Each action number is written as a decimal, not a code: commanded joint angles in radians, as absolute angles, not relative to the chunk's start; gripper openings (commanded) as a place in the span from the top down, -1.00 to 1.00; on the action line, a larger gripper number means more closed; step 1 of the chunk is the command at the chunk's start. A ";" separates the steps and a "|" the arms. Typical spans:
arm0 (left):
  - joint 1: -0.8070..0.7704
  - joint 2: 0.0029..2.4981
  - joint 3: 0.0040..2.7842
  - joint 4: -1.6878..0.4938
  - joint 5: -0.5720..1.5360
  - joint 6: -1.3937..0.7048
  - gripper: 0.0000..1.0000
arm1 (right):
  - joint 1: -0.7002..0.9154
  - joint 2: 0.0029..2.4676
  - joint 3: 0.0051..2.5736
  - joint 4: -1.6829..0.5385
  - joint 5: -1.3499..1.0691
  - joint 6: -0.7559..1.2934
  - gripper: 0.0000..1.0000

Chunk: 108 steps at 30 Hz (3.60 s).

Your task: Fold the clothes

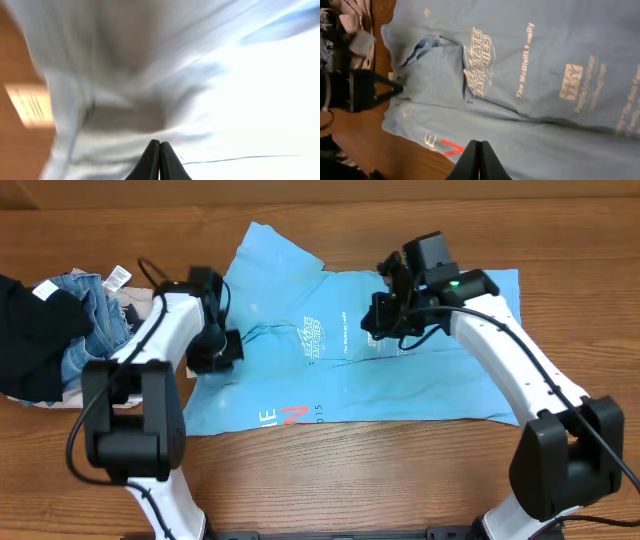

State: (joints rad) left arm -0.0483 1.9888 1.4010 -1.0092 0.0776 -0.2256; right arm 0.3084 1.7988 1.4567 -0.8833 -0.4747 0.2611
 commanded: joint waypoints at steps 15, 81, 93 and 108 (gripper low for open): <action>-0.054 1.962 1.420 -0.867 0.253 0.191 0.87 | 0.648 2.046 1.279 -0.191 -0.474 0.402 0.92; -0.146 1.929 1.674 -1.447 0.133 -0.323 0.60 | -0.120 1.466 1.301 -1.135 -0.307 0.397 0.66; -0.154 1.930 1.222 -1.032 0.163 -0.405 0.42 | -0.337 1.581 0.886 -0.908 -0.308 0.456 0.92; 0.045 1.930 1.177 -0.959 0.078 -0.414 0.37 | -0.337 1.581 0.683 -0.727 0.123 0.652 0.92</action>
State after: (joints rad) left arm -0.0406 1.9316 1.1961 -0.9714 0.1612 -0.4366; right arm -0.3267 1.5509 0.7250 -0.6754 -0.1589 0.6186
